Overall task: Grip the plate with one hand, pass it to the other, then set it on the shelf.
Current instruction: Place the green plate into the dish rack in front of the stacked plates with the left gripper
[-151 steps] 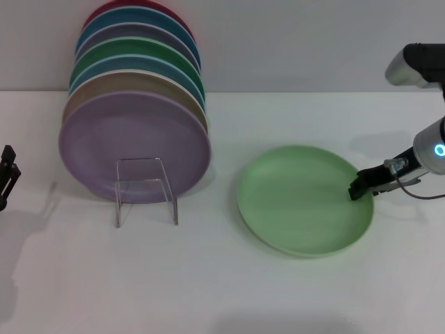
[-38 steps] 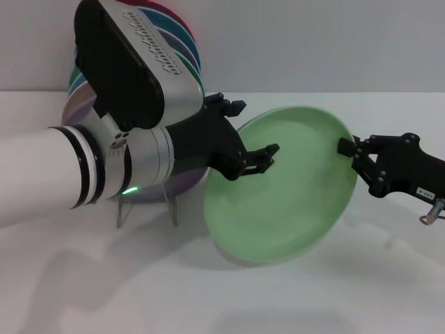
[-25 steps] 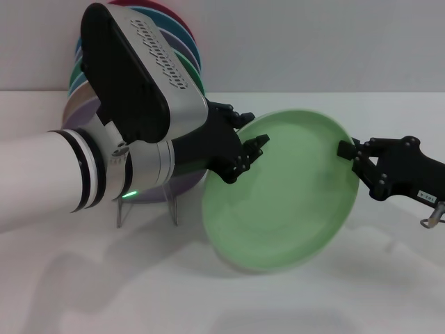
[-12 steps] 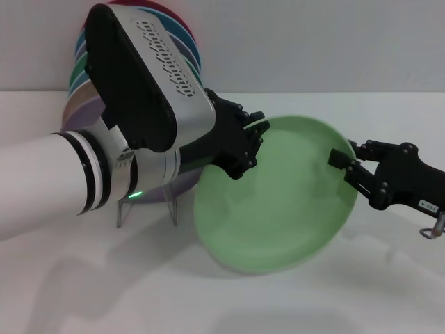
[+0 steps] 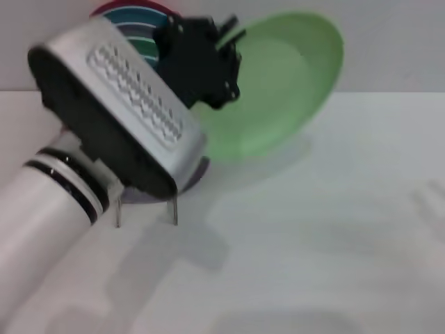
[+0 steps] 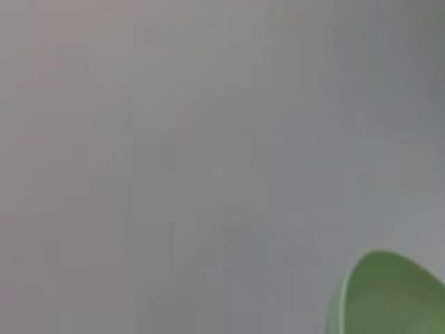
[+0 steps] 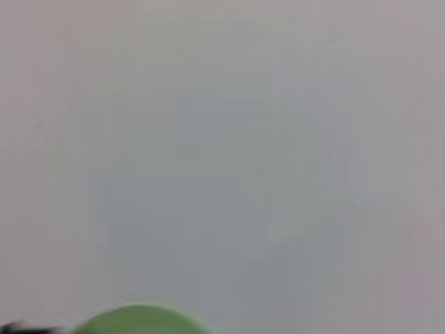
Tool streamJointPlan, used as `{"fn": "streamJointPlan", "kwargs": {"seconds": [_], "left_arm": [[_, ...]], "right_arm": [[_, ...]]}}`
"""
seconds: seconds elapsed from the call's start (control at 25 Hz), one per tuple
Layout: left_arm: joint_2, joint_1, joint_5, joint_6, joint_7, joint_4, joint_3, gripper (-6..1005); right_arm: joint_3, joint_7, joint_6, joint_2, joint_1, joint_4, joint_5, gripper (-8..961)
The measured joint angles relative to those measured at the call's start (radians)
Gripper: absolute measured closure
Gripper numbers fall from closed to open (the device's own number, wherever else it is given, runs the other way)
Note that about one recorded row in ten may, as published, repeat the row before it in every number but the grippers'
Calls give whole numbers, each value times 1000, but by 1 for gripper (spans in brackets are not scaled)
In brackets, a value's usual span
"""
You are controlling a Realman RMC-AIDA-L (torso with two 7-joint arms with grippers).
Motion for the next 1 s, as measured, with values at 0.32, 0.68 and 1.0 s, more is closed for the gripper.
{"fn": "streamJointPlan", "kwargs": {"seconds": [0.32,0.68,1.0], "left_arm": [[105,-30,377,813,-318,217,248,901],[156,-233,545,1608,-715,897,262,886],[59,-423,536,1866,-779,1476,154,872]], "right_arm": [[46,-10,-20,2,-40,-44,98,453],[39,-22,-48,-1,-16,-53,86,453],[37,-23,-48,-5,0,-54,44,454]]}}
